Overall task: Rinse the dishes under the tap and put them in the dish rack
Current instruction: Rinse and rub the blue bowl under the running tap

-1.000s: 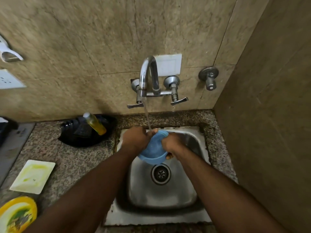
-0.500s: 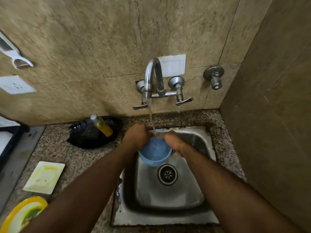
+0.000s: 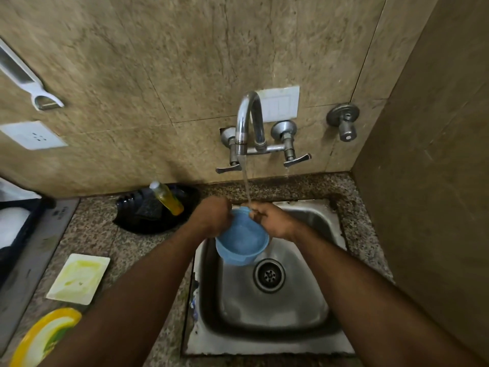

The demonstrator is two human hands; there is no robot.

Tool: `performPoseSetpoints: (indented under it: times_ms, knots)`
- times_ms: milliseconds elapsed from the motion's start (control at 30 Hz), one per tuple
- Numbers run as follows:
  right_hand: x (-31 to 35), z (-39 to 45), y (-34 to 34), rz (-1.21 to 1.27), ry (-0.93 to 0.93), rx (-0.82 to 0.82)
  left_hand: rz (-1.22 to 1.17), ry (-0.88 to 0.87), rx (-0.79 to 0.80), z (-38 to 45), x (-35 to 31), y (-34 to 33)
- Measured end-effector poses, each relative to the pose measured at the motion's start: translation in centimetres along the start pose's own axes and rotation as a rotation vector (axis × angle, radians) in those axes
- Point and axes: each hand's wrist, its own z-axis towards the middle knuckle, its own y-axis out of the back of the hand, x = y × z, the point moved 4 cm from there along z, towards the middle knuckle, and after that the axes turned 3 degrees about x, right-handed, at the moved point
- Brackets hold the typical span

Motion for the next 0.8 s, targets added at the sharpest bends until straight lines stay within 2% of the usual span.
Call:
performPoseSetpoints:
  times_ms: [67,233,300,400,500,567,633,733,800]
  knots:
    - [0.0,0.1,-0.2,0.045,-0.006,-0.019,0.023,-0.001,-0.018,-0.1,0.0,0.1]
    - [0.9,0.2,0.1,0.020,-0.036,-0.329,0.007,0.031,-0.141,-0.4,-0.4,0.2]
    - [0.3,0.0,0.3,0.149,-0.164,-0.306,-0.069,0.054,-0.166,-0.6,-0.2,-0.3]
    - [-0.4,-0.8,-0.1,0.241,-0.340,-0.139,-0.043,0.091,-0.185,-1.7,-0.9,-1.6]
    - [-0.7,-1.0,0.6,0.073,-0.302,-0.301,0.100,0.065,-0.181,-3.4,-3.9,-3.7]
    - [-1.1,-1.1,1.2,-0.074,-0.249,-0.417,0.183,-0.017,-0.091,-4.5,-6.1,-5.6]
    - [-1.5,-1.6,1.3,-0.176,-0.211,-0.431,0.222,-0.044,-0.010,-4.9,-6.6,-6.6]
    - [-2.2,-2.6,1.4,-0.177,-0.177,-0.503,0.249,-0.111,-0.044,-4.6,-7.0,-7.1]
    - [-2.3,-3.0,1.3,-0.145,-0.143,-0.537,0.141,-0.203,-0.034,-3.8,-7.4,-7.6]
